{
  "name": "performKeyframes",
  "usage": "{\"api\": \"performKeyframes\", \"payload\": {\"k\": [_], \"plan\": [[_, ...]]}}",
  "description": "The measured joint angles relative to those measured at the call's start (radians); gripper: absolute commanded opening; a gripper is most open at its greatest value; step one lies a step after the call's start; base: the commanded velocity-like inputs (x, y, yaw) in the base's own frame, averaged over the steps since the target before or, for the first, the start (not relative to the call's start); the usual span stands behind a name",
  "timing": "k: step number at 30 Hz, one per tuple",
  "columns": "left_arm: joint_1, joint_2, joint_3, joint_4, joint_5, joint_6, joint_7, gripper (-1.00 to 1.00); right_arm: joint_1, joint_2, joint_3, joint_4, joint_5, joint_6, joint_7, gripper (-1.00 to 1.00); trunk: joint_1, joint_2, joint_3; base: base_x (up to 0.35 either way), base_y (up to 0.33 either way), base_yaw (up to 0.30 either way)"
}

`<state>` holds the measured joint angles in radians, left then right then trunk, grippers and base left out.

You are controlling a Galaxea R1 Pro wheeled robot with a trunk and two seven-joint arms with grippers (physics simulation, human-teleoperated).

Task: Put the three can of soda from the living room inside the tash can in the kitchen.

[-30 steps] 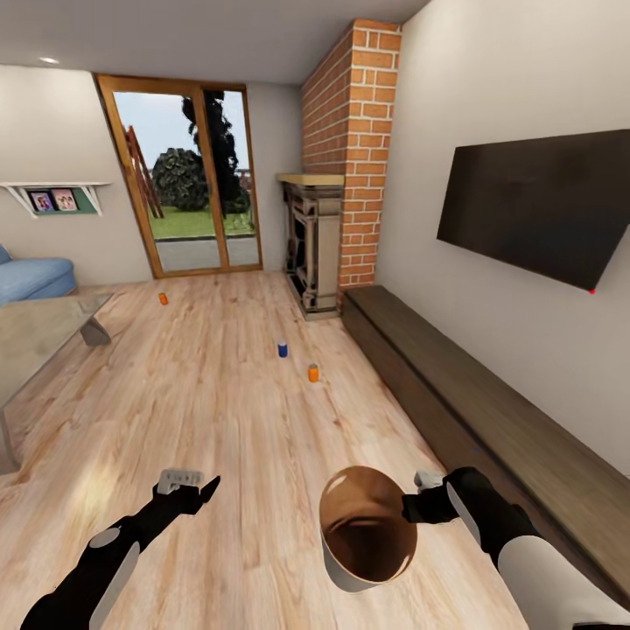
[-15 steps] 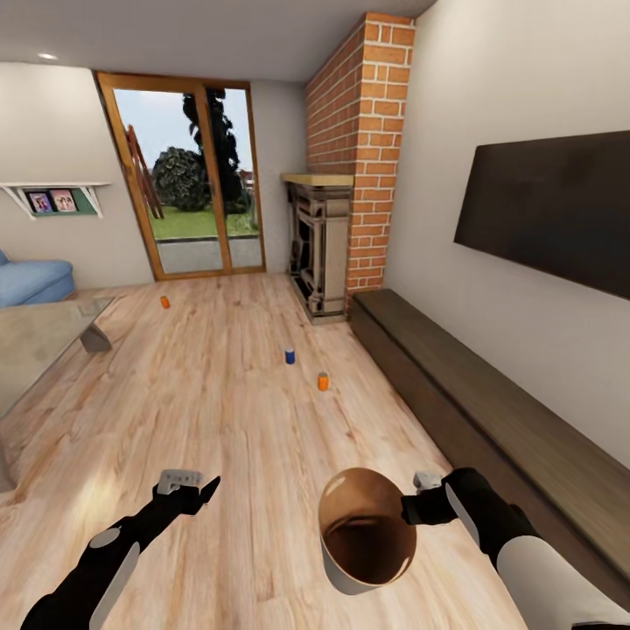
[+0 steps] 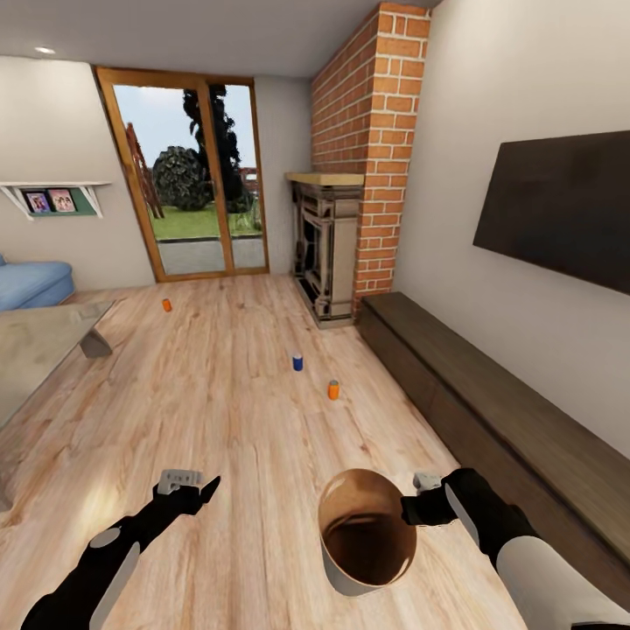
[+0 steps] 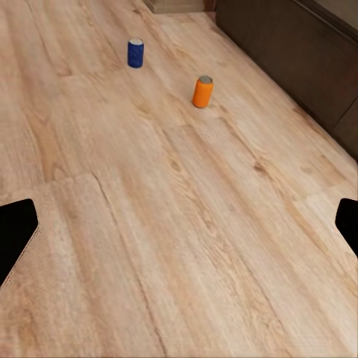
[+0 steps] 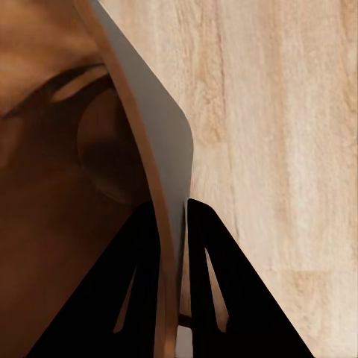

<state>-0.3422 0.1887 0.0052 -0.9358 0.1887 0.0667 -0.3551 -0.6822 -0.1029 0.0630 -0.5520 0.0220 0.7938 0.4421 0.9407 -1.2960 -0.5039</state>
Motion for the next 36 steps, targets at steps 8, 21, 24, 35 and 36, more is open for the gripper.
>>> {"api": "performKeyframes", "payload": {"k": [8,21,24,35,36], "plan": [[0.0,0.0,-0.001,0.0,0.0,-0.001,0.001,1.0,0.0,0.001,0.0,0.0,0.0,0.0,0.0,-1.0,0.0,0.0,-0.003,0.256,0.196,0.0],[0.0,0.0,-0.002,0.0,0.0,-0.001,0.001,1.0,0.0,0.001,0.001,0.001,-0.004,0.0,0.0,-1.0,0.0,0.0,-0.009,0.256,0.196,0.0],[0.0,0.0,-0.002,0.0,0.0,-0.001,0.001,1.0,0.0,0.004,0.001,0.002,0.003,-0.002,0.0,-1.0,0.0,0.0,-0.01,0.256,0.194,0.0],[0.0,0.0,-0.003,-0.002,0.0,-0.001,-0.001,1.0,0.0,0.02,0.0,0.003,0.003,-0.001,-0.001,-1.0,0.0,0.0,-0.012,0.256,0.193,0.0],[0.0,0.0,-0.003,-0.002,0.0,-0.001,-0.001,1.0,0.0,0.021,0.0,0.003,0.004,-0.001,-0.001,-1.0,0.0,0.0,-0.012,0.256,0.192,0.0]]}}
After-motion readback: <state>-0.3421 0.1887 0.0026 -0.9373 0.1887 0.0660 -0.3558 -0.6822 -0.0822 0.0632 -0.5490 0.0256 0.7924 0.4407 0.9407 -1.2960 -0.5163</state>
